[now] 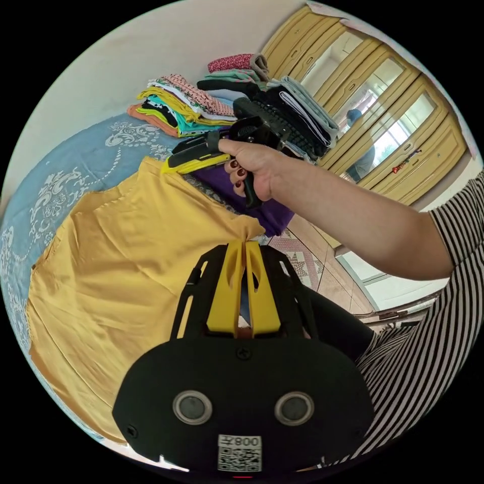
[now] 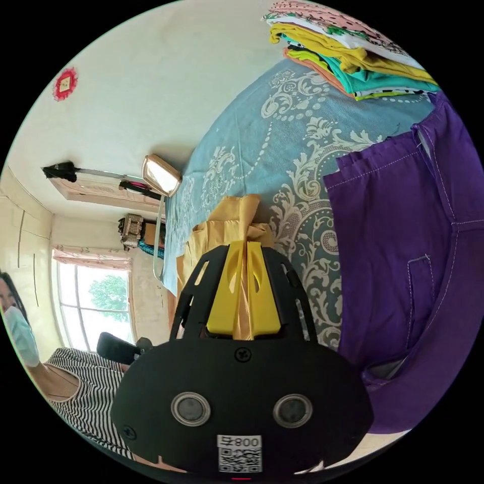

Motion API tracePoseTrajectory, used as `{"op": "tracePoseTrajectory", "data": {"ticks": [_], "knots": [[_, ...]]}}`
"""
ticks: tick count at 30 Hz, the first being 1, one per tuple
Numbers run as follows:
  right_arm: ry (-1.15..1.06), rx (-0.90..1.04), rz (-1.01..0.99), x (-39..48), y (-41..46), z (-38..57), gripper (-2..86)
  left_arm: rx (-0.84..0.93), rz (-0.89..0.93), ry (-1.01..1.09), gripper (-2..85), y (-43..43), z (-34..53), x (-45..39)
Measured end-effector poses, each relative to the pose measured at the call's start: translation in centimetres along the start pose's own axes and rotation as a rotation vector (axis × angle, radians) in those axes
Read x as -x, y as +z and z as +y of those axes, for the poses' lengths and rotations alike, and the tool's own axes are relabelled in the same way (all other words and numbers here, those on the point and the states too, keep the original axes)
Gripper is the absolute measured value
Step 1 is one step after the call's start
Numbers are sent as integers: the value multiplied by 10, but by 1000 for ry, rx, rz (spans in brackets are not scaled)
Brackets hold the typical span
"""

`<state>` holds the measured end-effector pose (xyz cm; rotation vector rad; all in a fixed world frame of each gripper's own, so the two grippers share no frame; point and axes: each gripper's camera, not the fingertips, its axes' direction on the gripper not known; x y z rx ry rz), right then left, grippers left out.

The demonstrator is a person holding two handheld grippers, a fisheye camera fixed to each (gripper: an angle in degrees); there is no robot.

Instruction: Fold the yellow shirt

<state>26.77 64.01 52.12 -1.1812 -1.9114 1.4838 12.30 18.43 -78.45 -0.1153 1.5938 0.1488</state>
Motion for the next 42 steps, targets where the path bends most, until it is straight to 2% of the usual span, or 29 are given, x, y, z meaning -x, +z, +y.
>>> {"op": "tracePoseTrajectory", "data": {"ticks": [4, 9, 17, 24, 32, 42], "knots": [[-46, -55, -137, 11, 22, -6, 6, -95, 25, -75, 8, -89, 21, 20], [-133, -55, -252, 39, 77, -19, 5, -238, 33, -271, 8, -230, 78, 68], [-274, 92, -289, 92, 240, -42, 5, -441, 38, -613, 7, -404, 191, 137], [-355, 259, -214, 115, 388, -47, 6, -621, 141, -887, 7, -516, 290, 181], [-393, 446, -72, 101, 558, -49, 7, -692, 166, -1081, 7, -611, 359, 211], [-434, 588, 92, 60, 687, -53, 13, -751, 299, -1247, 8, -691, 406, 227]]}}
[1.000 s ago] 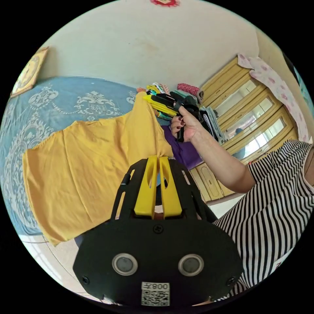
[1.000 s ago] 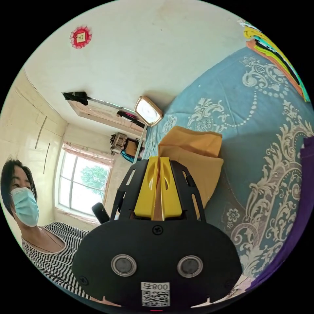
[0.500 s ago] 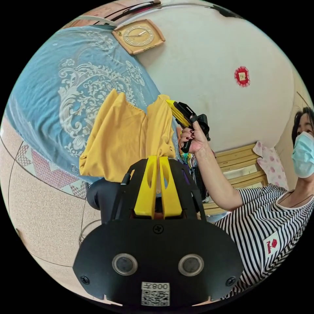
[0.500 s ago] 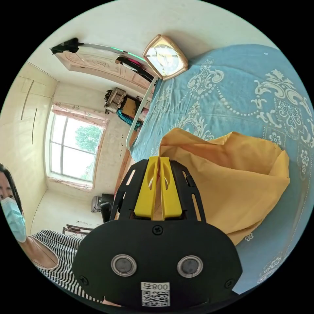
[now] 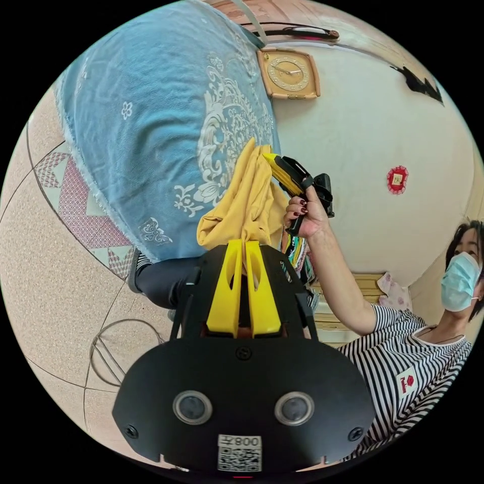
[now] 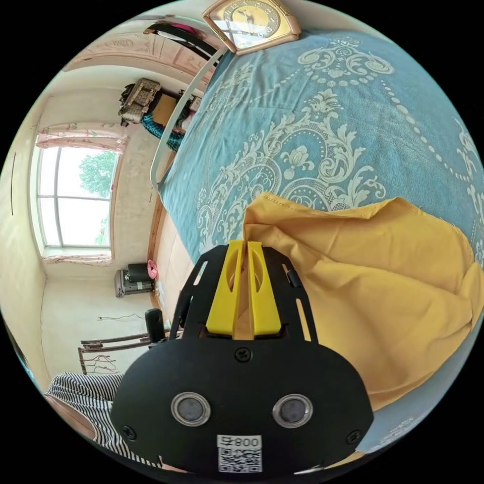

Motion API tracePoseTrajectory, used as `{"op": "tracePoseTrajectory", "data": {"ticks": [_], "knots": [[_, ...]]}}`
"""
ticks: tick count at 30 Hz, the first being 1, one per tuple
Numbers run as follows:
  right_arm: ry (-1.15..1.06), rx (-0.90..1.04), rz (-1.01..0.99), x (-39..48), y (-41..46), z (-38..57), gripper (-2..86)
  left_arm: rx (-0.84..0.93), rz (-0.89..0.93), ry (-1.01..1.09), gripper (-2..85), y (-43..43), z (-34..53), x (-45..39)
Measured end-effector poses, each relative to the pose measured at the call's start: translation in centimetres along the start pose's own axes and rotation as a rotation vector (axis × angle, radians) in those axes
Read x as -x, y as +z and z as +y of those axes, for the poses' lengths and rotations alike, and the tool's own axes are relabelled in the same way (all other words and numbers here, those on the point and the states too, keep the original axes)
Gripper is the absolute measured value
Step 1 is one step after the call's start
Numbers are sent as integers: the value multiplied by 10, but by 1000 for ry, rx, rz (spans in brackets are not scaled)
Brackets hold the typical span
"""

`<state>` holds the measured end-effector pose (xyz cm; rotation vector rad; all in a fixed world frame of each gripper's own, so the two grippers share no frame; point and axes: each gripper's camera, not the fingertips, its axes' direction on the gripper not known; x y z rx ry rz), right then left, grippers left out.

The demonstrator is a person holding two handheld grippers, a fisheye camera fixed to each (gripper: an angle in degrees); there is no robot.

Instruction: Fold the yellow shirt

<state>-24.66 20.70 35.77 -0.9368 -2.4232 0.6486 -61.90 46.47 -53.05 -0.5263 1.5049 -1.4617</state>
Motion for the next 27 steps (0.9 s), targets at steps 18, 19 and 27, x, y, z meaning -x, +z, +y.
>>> {"op": "tracePoseTrajectory", "data": {"ticks": [18, 19, 27], "knots": [[-182, 147, 229, -48, 104, -4, 1, -54, 121, -83, 26, -85, 26, -72], [-180, 132, 211, -51, 105, -7, 1, -56, 110, -67, 28, -87, 28, -78], [-243, -57, 153, -57, 62, 13, 1, -14, -217, 346, 73, -69, 36, -203]]}}
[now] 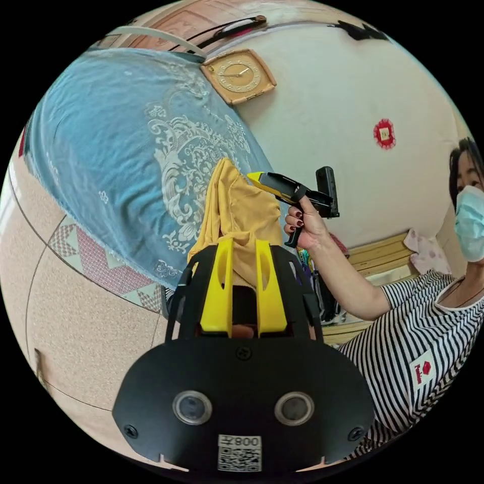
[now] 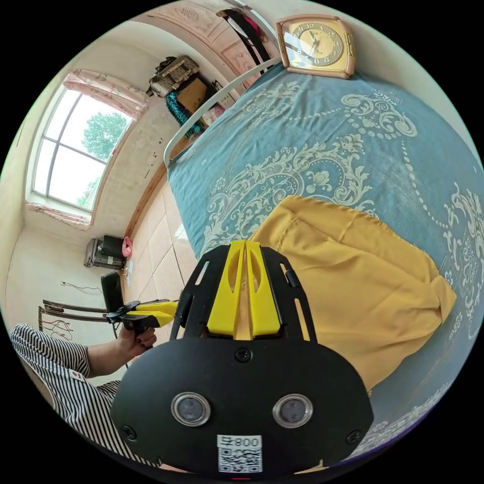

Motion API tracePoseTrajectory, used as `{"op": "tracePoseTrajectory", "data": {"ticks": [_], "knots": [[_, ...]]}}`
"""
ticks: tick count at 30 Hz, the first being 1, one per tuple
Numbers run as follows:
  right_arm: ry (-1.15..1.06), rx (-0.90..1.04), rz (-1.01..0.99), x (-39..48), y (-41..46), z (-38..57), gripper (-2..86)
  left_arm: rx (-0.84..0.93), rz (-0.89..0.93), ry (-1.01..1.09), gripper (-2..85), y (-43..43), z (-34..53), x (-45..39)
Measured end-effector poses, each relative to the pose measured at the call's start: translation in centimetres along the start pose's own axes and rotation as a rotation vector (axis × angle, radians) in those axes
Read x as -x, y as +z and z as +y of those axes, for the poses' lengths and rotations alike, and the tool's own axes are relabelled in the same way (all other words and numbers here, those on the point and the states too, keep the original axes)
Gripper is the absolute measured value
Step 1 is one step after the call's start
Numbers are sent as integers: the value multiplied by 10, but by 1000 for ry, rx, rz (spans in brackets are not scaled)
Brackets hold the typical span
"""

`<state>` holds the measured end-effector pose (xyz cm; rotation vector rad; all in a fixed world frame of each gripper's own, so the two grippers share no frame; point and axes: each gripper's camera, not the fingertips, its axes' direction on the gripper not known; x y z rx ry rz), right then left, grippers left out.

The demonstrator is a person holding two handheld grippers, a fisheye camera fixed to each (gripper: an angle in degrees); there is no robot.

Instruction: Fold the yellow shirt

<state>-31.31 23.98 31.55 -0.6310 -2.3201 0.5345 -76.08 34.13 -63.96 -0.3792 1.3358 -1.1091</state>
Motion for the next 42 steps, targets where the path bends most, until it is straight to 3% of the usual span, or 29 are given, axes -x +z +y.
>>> {"op": "tracePoseTrajectory", "data": {"ticks": [7, 12, 15, 23, 31, 35, 40, 42], "knots": [[28, 2, -8, -21, -25, 75, 1, -33, -156, 88, 76, 0, 17, -58], [73, 56, -36, -29, -18, 129, 1, 143, -168, 153, 64, 51, 11, -84], [92, 88, -34, -30, -12, 151, 1, 158, -235, 104, 38, 70, 12, -90], [140, 202, -2, -45, 2, 209, 0, 129, -194, -11, 23, 83, 45, -93], [140, 83, -69, -44, -37, 210, 1, 29, -186, 180, 12, 92, 31, -164], [129, -36, 88, -57, -71, 186, 1, 116, -174, 333, 6, 147, 1, -204], [165, -101, 226, -91, -86, 153, 1, 240, -325, 410, 4, 220, -29, -218], [171, -78, 248, -102, -83, 142, 1, 261, -467, 406, 2, 240, -38, -213]]}}
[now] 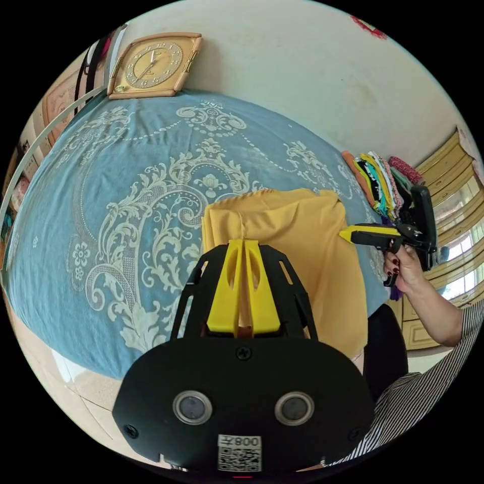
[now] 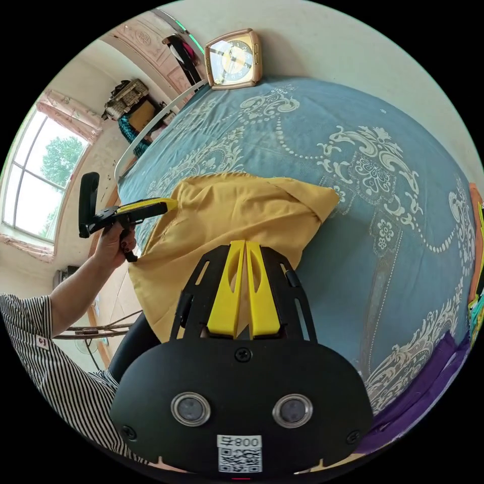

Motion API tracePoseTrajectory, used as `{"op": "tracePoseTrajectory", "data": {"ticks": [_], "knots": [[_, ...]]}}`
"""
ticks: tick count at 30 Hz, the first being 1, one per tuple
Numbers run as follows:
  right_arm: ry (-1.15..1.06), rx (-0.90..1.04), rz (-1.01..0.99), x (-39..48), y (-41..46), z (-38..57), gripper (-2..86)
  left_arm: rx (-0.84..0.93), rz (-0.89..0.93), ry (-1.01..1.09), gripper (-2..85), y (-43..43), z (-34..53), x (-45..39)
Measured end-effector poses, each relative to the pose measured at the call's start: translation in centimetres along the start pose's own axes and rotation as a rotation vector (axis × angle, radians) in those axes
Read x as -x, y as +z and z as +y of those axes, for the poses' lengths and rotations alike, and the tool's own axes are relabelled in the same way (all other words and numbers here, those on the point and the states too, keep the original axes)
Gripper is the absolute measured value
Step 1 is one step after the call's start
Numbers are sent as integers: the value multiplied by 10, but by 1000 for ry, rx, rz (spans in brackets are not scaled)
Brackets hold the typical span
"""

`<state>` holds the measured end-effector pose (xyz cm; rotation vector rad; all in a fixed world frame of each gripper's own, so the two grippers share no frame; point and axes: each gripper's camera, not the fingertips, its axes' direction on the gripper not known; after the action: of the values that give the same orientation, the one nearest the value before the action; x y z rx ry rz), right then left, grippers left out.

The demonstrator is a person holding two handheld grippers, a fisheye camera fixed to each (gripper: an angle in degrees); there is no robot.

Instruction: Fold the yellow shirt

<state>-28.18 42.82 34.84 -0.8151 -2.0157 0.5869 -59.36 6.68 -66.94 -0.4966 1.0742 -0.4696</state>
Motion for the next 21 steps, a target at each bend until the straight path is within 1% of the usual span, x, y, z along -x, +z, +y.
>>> {"op": "tracePoseTrajectory", "data": {"ticks": [2, 4, 7, 10, 12, 14, 16, 18, 21], "knots": [[19, 35, 44, -9, 13, -8, 1, 24, -22, -16, 2, 8, -3, 5], [26, 63, 20, -14, 18, -8, 1, 1, 13, -39, 1, 7, -1, 10], [20, 40, -9, -13, 10, 0, 1, -33, -2, -56, 2, -2, 4, 9], [18, -23, -10, -11, -5, 11, 1, -97, 61, -40, 2, -16, 11, 4], [36, -33, 8, -15, -7, 14, 1, -55, 19, -26, 2, -12, 10, 2], [72, 24, -23, -28, 3, 14, 1, 4, -2, -30, 2, -4, 10, 7], [90, 26, -42, -30, 1, 16, 1, -37, 35, -54, 2, -17, 14, 13], [56, -6, -37, -19, -13, 24, 1, -96, 104, -47, 3, -46, 29, 17], [-28, -12, -136, 7, -31, 52, 1, -124, 214, -39, 3, -74, 65, 19]]}}
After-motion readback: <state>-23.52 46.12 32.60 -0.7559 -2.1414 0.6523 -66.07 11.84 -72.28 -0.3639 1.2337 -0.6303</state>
